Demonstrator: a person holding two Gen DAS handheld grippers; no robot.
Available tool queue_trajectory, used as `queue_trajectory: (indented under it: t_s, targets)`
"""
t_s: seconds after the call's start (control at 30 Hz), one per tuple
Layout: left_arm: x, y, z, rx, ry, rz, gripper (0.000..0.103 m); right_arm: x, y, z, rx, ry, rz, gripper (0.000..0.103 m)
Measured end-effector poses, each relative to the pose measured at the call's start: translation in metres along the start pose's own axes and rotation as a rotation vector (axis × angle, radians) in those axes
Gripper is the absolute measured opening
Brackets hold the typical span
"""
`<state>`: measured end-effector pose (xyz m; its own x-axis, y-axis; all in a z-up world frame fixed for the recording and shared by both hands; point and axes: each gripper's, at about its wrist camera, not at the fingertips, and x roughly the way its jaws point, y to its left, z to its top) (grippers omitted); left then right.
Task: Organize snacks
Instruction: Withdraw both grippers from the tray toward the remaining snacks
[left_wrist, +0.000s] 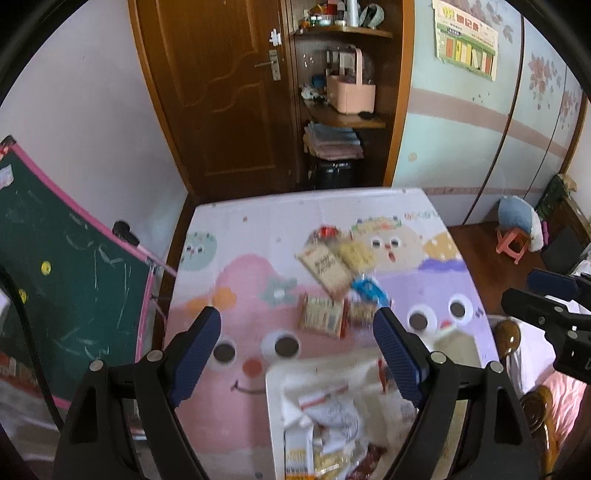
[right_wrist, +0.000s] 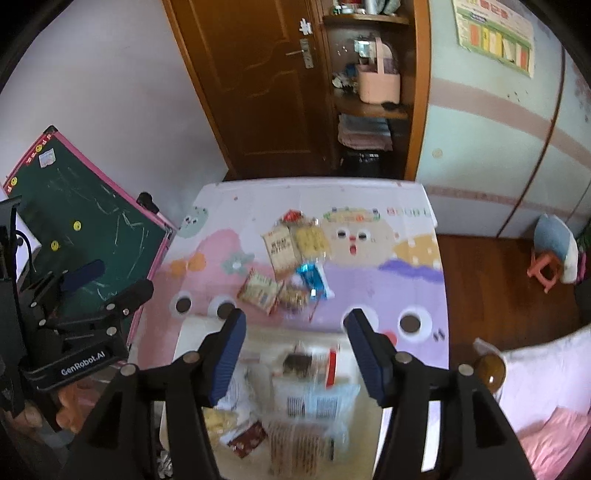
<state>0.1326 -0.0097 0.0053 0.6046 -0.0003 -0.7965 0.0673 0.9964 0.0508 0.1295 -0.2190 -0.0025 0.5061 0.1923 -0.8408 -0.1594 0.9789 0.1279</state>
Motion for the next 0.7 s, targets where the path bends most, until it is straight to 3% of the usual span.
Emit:
queue_trajectory:
  t_s: [0.2, 0.33, 0.57, 0.7]
  targets:
    - [0.005, 0.008, 0.053, 0.007, -0.045, -0.022, 0.090, 0.012, -0.011, 0.061, -0.013, -0.029, -0.025, 0.061]
    - [0.024, 0.010, 0.091, 0.003, -0.049, -0.060, 0.092, 0.033, -0.017, 0.095, -0.043, -0.036, -0.055, 0.071]
    - [0.103, 0.008, 0.119, -0.028, 0.010, -0.063, 0.093, 0.126, -0.022, 0.124, -0.107, 0.065, -0.064, 0.076]
    - [0.171, 0.011, 0.114, -0.050, 0.073, -0.068, 0.093, 0.210, -0.032, 0.114, -0.099, 0.202, -0.070, 0.076]
